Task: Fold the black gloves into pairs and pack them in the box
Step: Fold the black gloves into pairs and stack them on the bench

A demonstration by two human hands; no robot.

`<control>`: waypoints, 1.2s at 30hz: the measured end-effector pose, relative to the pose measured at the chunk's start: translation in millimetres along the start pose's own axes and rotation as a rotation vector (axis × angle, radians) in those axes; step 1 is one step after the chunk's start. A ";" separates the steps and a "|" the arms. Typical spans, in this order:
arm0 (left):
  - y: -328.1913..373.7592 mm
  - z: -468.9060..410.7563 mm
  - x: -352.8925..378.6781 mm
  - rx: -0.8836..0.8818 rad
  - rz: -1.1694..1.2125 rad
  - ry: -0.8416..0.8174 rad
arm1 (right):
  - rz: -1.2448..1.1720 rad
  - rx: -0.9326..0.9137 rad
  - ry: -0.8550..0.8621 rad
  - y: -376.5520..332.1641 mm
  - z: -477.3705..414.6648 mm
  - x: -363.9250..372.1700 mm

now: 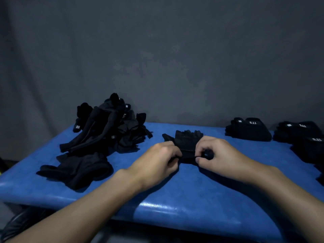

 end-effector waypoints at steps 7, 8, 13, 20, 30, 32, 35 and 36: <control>15.2 13.2 -2.3 0.068 0.040 -0.086 | -0.067 -0.032 0.040 -5.1 -2.4 -1.8; 15.9 14.4 -1.6 0.066 0.038 -0.103 | -0.010 -0.017 0.008 -1.7 -3.5 3.2; 11.0 20.9 -20.4 0.023 -0.020 -0.070 | 0.175 0.038 -0.017 -7.0 -6.9 9.6; -9.6 51.6 -77.3 -0.130 -0.088 0.116 | 0.005 -0.213 -0.005 -77.5 -15.9 39.6; -53.9 114.4 -150.6 -0.369 -0.177 0.134 | 0.014 -0.442 -0.208 -162.9 -15.7 119.6; -59.0 120.4 -153.5 -0.391 -0.192 0.062 | 0.051 -0.441 -0.224 -160.4 -16.2 125.8; -63.2 122.6 -150.4 -0.409 -0.187 -0.004 | 0.100 -0.438 -0.208 -152.5 -16.4 123.9; -62.7 121.4 -148.6 -0.408 -0.179 -0.016 | 0.107 -0.436 -0.195 -149.9 -17.0 120.3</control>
Point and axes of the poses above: each hand's wrist, its own z-axis away from the middle knuckle, its own x-axis out of the palm, y = z × x, the point moved 6 cm from there along -z, towards the middle knuckle, and after that the axes turned 2 degrees about x, right-handed, at the moved point
